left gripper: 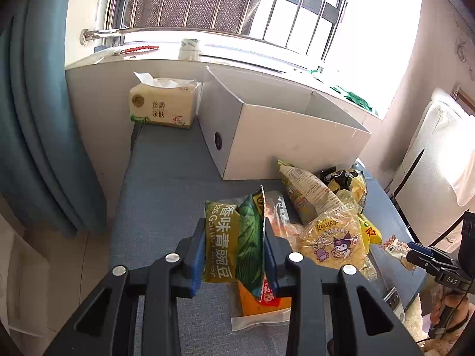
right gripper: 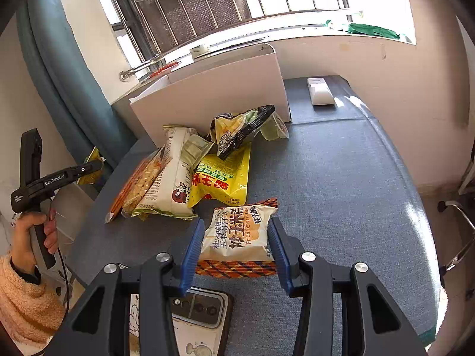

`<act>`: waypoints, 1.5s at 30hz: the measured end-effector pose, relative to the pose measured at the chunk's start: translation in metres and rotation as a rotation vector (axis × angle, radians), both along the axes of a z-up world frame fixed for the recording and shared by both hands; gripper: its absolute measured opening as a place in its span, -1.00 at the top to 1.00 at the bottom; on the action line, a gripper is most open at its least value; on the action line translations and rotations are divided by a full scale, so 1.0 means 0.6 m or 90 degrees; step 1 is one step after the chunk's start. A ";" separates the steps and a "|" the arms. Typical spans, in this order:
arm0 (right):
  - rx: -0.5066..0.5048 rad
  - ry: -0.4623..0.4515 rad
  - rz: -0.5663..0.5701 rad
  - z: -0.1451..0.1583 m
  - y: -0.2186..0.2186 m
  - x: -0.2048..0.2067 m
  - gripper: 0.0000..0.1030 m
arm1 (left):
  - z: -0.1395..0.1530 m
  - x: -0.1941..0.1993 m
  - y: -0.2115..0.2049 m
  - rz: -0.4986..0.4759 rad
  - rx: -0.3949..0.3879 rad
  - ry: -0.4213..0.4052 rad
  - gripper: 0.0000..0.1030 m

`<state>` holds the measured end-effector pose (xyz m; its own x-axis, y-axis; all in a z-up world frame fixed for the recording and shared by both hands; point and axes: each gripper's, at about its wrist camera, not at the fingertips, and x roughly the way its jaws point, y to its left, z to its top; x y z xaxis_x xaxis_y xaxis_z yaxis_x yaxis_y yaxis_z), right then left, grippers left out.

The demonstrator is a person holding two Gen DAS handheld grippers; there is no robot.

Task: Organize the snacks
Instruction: 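Place the cake packet and green garlic bag into the white box, then grasp the black-and-yellow snack bag with the right gripper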

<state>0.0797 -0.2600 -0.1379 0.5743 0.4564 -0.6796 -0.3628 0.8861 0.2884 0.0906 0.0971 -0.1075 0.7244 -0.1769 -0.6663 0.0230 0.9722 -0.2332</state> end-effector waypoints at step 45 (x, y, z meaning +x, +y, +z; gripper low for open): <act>0.078 -0.156 0.049 0.242 0.077 0.247 -1.00 | 0.165 0.191 -0.080 -0.053 0.052 -0.096 -1.00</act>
